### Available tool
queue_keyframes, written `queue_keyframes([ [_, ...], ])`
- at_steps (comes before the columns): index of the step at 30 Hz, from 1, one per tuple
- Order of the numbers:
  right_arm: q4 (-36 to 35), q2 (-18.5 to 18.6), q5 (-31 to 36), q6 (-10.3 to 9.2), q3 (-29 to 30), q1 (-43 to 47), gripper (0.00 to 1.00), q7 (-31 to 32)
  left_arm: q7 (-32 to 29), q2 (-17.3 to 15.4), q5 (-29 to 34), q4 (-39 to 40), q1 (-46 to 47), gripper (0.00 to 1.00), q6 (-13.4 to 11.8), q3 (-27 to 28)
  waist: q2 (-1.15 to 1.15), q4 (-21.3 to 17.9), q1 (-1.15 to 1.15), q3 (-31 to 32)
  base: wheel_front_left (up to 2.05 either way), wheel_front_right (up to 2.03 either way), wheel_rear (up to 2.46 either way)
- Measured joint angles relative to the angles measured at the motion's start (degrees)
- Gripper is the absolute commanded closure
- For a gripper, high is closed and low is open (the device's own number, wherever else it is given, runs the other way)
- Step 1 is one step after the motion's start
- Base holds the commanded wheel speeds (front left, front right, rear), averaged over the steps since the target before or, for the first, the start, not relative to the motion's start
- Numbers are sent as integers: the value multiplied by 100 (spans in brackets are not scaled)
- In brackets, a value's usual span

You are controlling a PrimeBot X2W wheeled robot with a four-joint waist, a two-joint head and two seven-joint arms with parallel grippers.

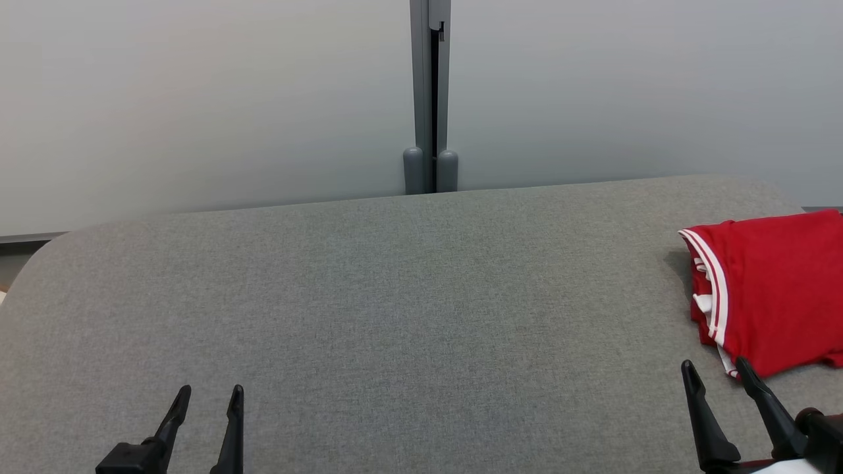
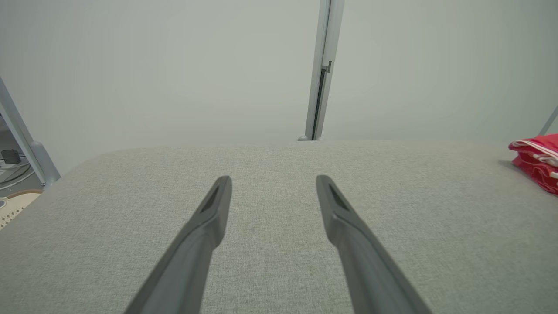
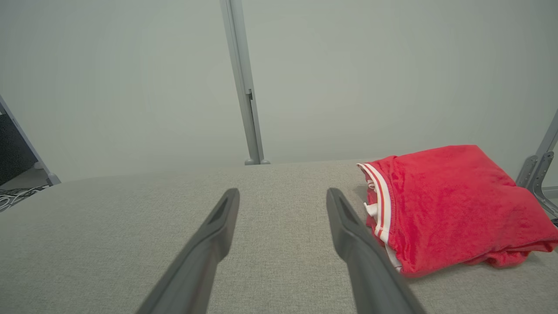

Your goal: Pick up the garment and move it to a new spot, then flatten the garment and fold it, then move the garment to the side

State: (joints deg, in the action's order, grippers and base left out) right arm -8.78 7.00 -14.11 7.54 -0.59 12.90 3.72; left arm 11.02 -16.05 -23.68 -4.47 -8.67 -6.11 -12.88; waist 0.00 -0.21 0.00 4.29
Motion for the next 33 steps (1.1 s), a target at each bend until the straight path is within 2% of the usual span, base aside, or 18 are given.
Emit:
queue_keyframes([
  [28, -66, 2, 1, 0, 53, -3, 0, 8, 86, 4, 0, 16, -23, 0, -177, -59, 0, 100, 0, -8, 0, 0, 0],
  [29, -58, -2, 1, 1, 48, 1, 100, 7, 90, 11, -2, 1, -27, 100, -176, -64, 0, 104, 0, -11, 0, 0, 0],
  [33, 110, -69, -105, 1, 4, 28, 100, 5, 46, 137, -115, -134, -86, 100, -149, -100, 0, 104, 0, -18, 0, 0, 0],
])
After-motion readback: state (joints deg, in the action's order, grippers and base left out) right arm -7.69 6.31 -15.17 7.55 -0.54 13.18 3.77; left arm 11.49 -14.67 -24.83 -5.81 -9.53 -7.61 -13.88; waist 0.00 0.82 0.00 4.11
